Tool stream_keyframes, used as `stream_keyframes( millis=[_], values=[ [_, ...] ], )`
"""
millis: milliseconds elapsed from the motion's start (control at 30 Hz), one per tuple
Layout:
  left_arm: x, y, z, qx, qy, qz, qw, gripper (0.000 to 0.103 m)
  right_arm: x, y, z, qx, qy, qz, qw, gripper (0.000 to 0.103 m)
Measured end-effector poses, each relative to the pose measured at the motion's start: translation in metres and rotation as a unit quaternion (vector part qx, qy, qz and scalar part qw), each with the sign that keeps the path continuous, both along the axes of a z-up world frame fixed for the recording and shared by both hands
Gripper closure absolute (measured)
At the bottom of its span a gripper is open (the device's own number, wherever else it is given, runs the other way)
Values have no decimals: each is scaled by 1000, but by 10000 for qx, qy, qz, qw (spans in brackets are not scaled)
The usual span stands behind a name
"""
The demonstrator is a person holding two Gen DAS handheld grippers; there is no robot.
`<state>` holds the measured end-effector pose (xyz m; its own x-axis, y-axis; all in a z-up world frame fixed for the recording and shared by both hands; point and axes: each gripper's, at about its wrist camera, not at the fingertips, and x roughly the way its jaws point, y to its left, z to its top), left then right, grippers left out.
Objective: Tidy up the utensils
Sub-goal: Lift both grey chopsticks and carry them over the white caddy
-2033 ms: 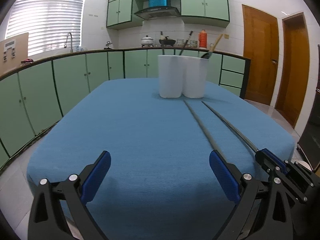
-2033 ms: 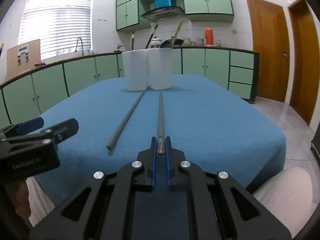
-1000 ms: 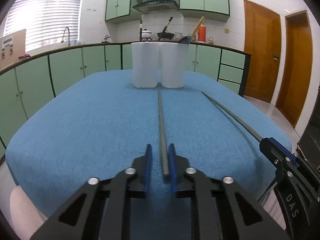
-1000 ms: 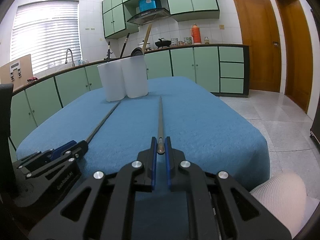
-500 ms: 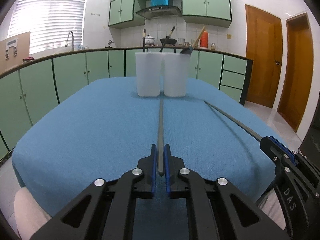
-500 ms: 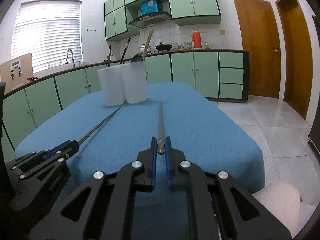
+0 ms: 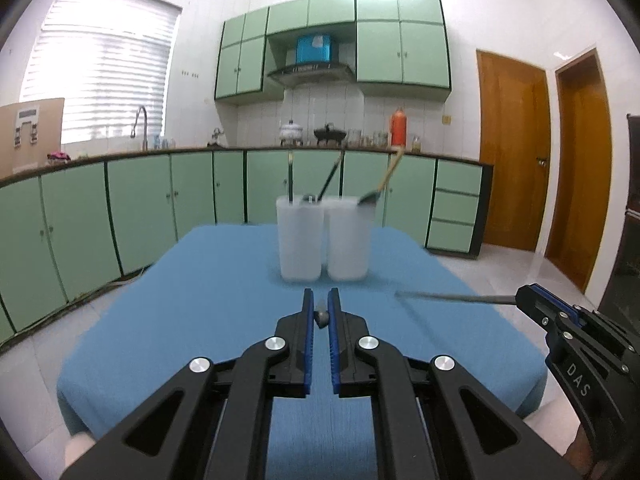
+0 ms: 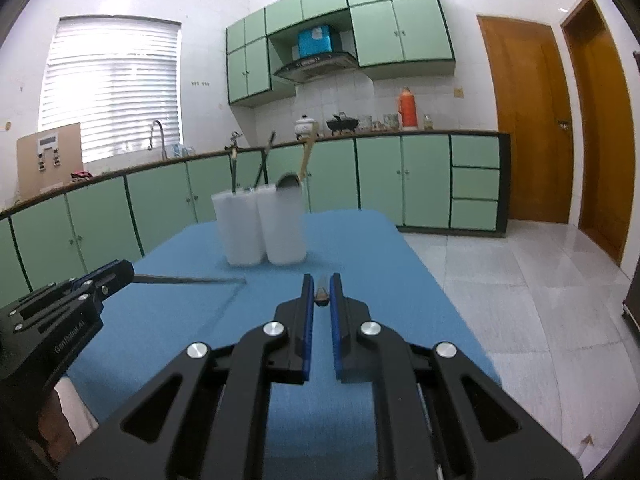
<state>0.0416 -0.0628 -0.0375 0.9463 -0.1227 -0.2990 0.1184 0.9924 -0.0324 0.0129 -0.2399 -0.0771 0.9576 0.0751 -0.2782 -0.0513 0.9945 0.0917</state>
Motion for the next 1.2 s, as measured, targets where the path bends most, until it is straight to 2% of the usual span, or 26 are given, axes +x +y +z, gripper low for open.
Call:
stream_keyframes(
  millis=[200, 467, 867, 1200],
  values=[
    [9, 9, 36, -72, -259, -103, 9996, 96, 14, -2, 41, 86, -78, 325, 9994, 97],
    [32, 18, 71, -175, -261, -271, 9991, 96, 43, 5, 87, 27, -36, 705, 9975, 97],
    [58, 26, 93, -207, -229, -412, 9987, 96, 82, 13, 119, 334, 499, 1326, 9893, 97],
    [78, 35, 112, -195, -395, -398, 9982, 96, 92, 20, 151, 67, 351, 1412, 9893, 97]
  ],
)
